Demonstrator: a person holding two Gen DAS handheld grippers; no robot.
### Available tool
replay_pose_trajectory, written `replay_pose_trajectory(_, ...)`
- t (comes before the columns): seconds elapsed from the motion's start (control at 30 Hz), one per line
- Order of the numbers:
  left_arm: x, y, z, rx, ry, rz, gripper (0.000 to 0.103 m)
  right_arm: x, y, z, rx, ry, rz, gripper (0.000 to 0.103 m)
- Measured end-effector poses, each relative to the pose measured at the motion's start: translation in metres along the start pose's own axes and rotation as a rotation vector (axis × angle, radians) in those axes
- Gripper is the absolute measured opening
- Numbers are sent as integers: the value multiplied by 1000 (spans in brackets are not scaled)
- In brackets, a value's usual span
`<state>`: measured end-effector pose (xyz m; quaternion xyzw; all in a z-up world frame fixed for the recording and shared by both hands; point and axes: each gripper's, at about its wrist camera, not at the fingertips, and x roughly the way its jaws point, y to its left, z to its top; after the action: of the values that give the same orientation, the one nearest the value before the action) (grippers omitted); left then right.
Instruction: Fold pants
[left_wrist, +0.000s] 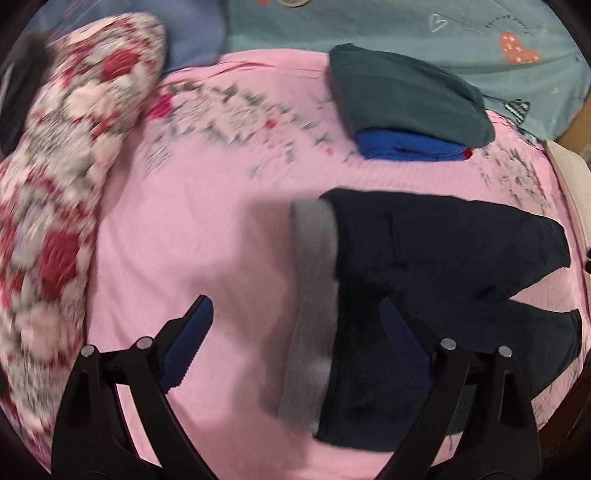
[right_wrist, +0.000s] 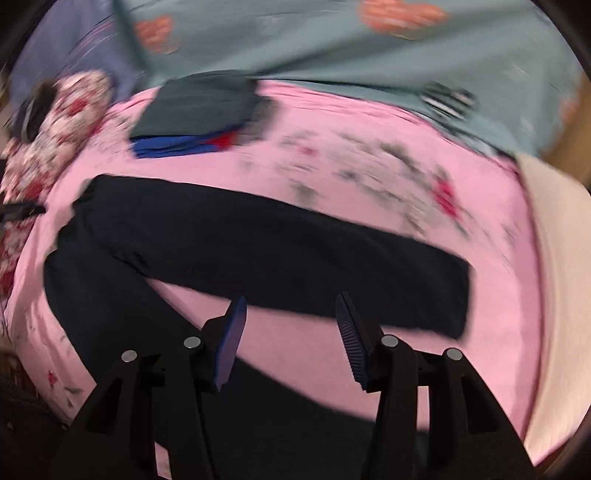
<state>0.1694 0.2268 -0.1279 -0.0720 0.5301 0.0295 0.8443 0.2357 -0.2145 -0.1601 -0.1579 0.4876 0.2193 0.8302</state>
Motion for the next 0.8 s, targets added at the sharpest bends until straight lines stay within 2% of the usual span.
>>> replay_pose_trajectory(0.13,32,-8,38,96,37,-68,93,46,57,69,-107,67,110,53)
replay_pose_trajectory(0.3,74,-17,67,220,96,-114,91,86,77,107,-169,163,131,53)
replay_pose_trajectory(0.53,102,-33,91,327,156,-149,82,123,76,117,-360,290,122,53)
replay_pose_trajectory(0.7,122,-40,99,361,230,-152,74,159,66,126,-430,371,181,53)
replay_pose_trajectory(0.8,132,-47,97,398,278,-131,73,173,64,121,-467,419,203,52)
